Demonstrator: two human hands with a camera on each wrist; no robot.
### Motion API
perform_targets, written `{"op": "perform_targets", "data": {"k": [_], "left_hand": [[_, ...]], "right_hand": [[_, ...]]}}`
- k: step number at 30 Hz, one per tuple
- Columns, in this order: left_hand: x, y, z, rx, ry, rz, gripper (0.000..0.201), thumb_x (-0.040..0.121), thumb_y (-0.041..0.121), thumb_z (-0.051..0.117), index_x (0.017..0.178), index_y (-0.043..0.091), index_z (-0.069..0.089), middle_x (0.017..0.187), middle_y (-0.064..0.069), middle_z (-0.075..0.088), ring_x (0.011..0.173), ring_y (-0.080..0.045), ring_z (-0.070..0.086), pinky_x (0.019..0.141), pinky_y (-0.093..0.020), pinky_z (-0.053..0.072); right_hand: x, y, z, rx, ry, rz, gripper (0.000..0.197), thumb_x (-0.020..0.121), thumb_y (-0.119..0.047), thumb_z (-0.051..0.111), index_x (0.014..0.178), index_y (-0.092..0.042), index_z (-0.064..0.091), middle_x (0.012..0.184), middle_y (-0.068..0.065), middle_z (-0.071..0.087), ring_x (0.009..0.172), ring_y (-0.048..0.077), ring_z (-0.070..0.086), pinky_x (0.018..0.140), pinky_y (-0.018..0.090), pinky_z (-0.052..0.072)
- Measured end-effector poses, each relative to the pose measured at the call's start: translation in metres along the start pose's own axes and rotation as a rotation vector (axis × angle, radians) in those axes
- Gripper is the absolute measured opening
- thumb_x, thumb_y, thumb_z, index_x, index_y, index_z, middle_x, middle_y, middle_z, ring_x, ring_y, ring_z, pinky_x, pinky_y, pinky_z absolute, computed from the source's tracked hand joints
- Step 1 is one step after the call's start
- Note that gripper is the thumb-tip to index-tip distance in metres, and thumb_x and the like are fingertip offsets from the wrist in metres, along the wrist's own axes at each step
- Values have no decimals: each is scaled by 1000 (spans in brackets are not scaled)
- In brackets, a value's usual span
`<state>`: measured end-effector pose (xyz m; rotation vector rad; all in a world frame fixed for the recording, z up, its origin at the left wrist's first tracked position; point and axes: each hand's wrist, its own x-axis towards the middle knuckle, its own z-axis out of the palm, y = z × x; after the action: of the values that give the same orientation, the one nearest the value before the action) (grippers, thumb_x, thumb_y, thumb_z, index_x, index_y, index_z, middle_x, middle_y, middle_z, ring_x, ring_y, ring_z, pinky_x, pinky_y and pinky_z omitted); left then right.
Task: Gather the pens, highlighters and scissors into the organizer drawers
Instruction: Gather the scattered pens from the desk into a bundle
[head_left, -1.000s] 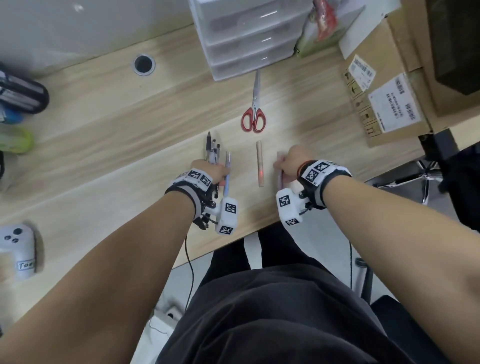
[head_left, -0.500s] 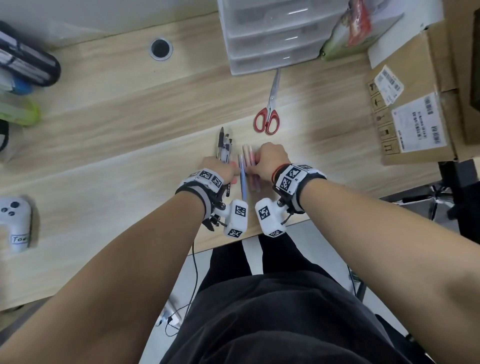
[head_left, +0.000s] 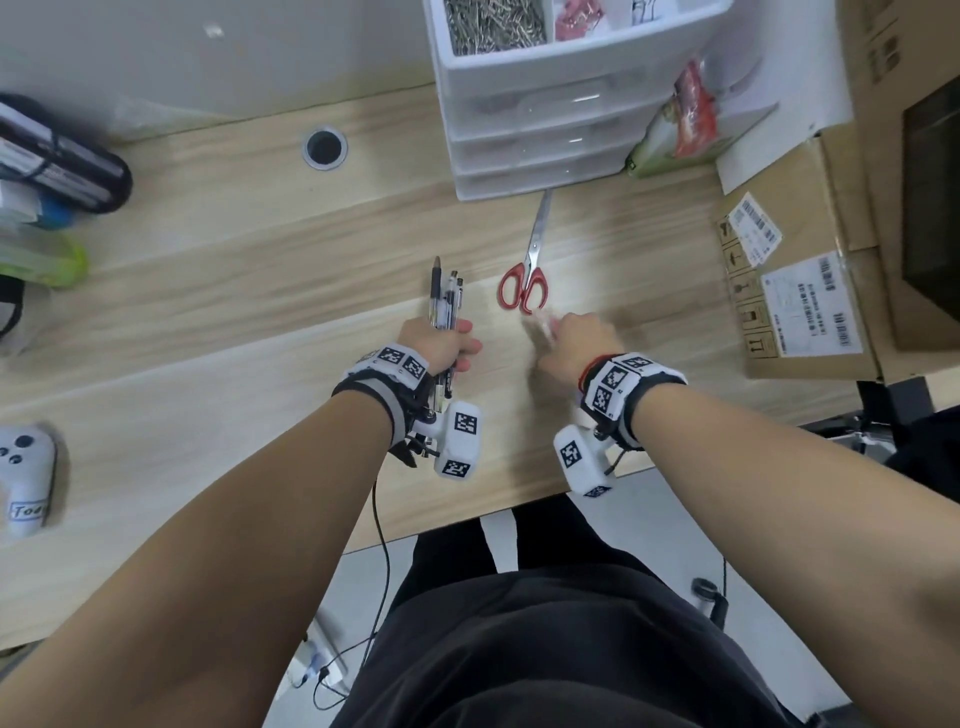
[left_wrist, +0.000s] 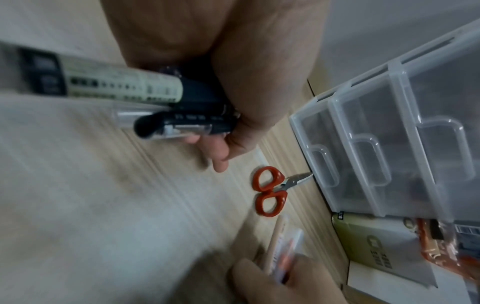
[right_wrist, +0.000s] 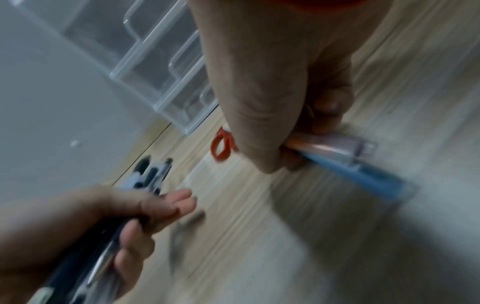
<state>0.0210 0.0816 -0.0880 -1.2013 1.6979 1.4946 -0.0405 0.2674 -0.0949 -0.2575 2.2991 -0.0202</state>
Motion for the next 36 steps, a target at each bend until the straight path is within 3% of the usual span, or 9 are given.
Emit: {"op": "perform_targets", "data": {"k": [6,10,17,22,26,30,32,34,36], "left_hand": [[4,20,4,-45,68,57,24,79,10,78,101,16,73,76,-1,70,48,-8,60,48,-19,49],[6,21,3,-68,85,58,21,81,10,75,101,17,72,75,6,71,49,-9,60,47,-19,49],[12,11,4,-70,71,38,24,80,7,76,102,14,71,85,-3,69,51,-11,59,49,-17,51],[15,12,18,-21,40,38,25,78,10,79,101,16,71,84,-4,71,53,-11,62,53,-21,51],[15,19,29,8,0,49,24,78,12,79,100,16,70,74,-4,70,49,-9,61,48,-20,49],[11,24,35,-117,-68,70,25,82,17,77,105,12,69,88,-5,77,61,-13,65,59,-25,52],[10,25,34,-168,-139,66,23,85,24,76,104,14,68,91,-3,78,68,-14,67,61,-27,52],[7,26,33,-232,-185,53,17,87,23,74,100,14,67,89,-3,76,65,-13,67,56,-26,51],[5,26,32,-294,-202,44,13,88,19,72,96,12,64,80,-3,71,61,-14,67,53,-25,52]], "right_hand": [[19,0,-44,207,202,-97,30,90,-32,57,113,-13,51,87,9,58,78,31,54,70,34,46],[39,-21,-59,159,169,-191,47,85,-26,53,131,-21,45,102,19,66,90,38,61,76,38,51],[35,0,-46,17,84,-170,20,89,-21,48,109,-20,54,87,12,62,75,34,59,65,34,48],[30,52,-45,-14,-16,55,25,82,-13,49,102,-6,63,79,13,66,71,31,64,66,35,56],[25,77,-57,-46,-27,136,10,90,-10,51,99,-6,50,89,11,62,74,28,64,51,27,44],[35,64,-60,33,75,81,22,93,-15,54,111,-7,63,121,21,63,106,34,63,83,36,50],[46,55,-51,68,94,43,26,94,-20,54,115,-8,63,122,15,65,120,30,58,116,40,28],[54,50,-44,63,151,39,25,92,-24,53,112,-12,62,109,10,69,118,27,60,123,43,6],[60,49,-39,105,207,80,24,89,-19,55,109,-8,58,100,13,66,114,29,60,122,40,13]]}}
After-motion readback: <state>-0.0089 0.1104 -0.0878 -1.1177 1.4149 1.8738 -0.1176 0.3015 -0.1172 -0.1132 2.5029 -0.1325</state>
